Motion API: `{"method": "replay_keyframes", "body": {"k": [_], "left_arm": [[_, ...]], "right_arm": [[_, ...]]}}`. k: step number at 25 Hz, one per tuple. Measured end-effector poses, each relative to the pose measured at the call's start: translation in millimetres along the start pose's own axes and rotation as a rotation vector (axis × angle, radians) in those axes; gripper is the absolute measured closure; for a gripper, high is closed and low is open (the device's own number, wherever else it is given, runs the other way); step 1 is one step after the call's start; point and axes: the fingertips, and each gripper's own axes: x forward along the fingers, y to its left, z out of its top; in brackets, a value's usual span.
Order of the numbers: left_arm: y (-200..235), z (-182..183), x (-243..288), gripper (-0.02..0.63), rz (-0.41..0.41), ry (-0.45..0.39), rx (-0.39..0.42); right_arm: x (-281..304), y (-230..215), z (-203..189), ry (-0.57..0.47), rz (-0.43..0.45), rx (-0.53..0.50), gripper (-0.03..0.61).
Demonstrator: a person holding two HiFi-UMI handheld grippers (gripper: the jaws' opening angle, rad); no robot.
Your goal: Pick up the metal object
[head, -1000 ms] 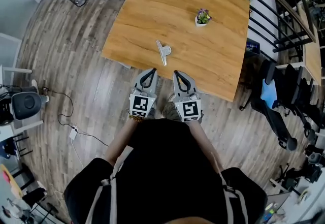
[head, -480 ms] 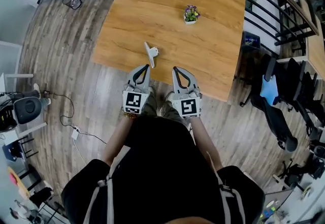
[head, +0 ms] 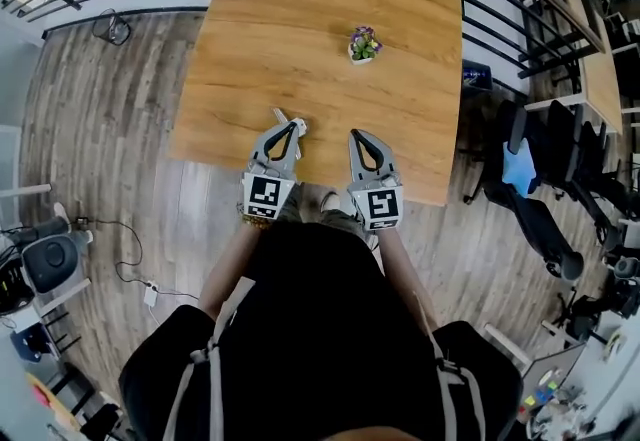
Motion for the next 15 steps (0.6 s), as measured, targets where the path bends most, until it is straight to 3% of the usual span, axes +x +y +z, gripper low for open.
{"method": "replay_keyframes", "body": {"k": [4, 8, 15], "left_arm": [[37.4, 0.5, 7.5, 0.604, -0.022, -0.021, 0.028], [66.7, -9.6, 18.0, 0.603, -0.074, -0.048, 0.016], [82.9, -35.9, 41.0, 0.603, -0.168, 0.000, 0.030]], "right_arm": [[37.2, 3.4, 8.3, -0.007, -0.032, 0.008, 0.578], [71.3, 16.7, 26.5, -0.034, -0.006, -0.029, 0.578], [94.3, 22.5, 21.9, -0.008, -0.050, -0.011, 0.578]]}}
